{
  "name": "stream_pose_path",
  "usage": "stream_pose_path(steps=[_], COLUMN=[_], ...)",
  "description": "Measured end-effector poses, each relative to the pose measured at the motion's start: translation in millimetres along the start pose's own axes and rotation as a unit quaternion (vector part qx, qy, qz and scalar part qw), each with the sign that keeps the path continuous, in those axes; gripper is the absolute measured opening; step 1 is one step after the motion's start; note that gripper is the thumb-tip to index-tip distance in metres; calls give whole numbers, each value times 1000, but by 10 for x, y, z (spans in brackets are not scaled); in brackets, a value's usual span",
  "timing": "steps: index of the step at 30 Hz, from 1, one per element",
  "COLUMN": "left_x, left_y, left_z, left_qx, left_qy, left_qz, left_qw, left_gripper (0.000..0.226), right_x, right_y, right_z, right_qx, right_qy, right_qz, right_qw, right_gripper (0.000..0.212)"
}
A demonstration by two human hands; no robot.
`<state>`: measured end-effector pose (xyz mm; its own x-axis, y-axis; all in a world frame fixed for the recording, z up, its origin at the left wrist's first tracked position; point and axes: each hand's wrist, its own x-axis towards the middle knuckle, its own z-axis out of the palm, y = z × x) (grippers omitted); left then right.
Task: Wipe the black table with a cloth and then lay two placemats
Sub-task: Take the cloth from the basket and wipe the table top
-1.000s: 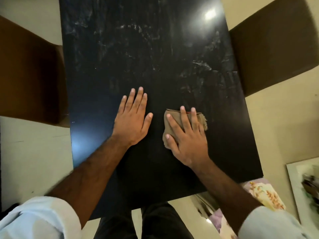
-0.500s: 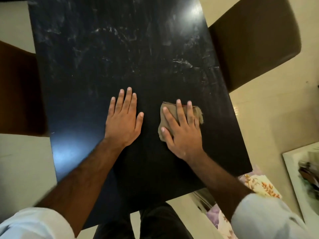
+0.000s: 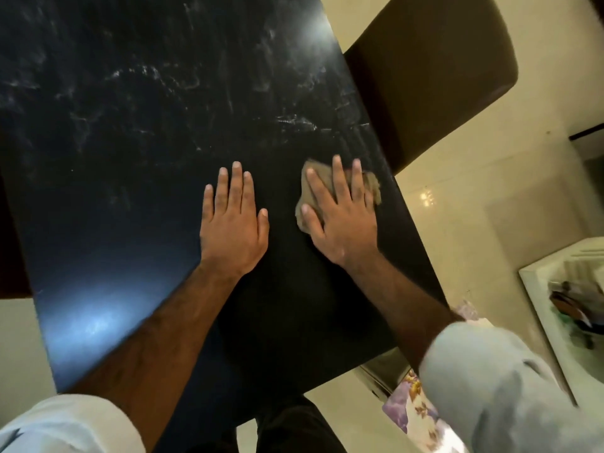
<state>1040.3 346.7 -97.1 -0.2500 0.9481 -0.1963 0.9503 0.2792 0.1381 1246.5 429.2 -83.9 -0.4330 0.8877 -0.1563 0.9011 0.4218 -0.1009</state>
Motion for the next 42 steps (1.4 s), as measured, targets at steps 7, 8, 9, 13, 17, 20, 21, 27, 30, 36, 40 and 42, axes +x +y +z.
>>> stream_pose_path(steps=[7,8,9,13,17,20,21,27,30,36,40,42], left_x=[63,65,69,85,69,69,63,68,64,48,11,13], left_y=[34,33,32,40,58,55,51,30,36,32,25,-31], left_z=[52,64,73,84,74,73,75,93,100,76,29,-22], left_qx=[7,8,11,13,14,12,12,15,17,6,-20,-69], left_qy=[25,25,24,28,32,33,33,32,32,37,25,13], left_qz=[10,10,9,6,4,4,3,5,6,10,18,25], left_qw=[1000,1000,1000,999,999,999,999,999,999,999,999,997], left_gripper=[75,75,75,75,76,77,77,76,76,76,76,74], right_x=[-440,-186,107,997,609,-126,-291,369,1062,985,267,-76], right_y=[516,549,582,711,844,1031,1085,1033,865,687,437,167], right_z=[7,-10,-33,-224,-177,-89,-75,-180,-293,-187,9,83], right_qx=[-5,-10,-11,15,27,9,5,39,84,52,11,11], right_qy=[-18,-2,16,12,3,-12,-23,-15,-17,19,48,23], right_qz=[6,9,14,34,44,51,51,38,44,55,39,22], right_qw=[1000,1000,1000,999,999,999,998,998,995,997,998,999], right_gripper=[74,73,72,70,70,72,73,70,68,71,72,74])
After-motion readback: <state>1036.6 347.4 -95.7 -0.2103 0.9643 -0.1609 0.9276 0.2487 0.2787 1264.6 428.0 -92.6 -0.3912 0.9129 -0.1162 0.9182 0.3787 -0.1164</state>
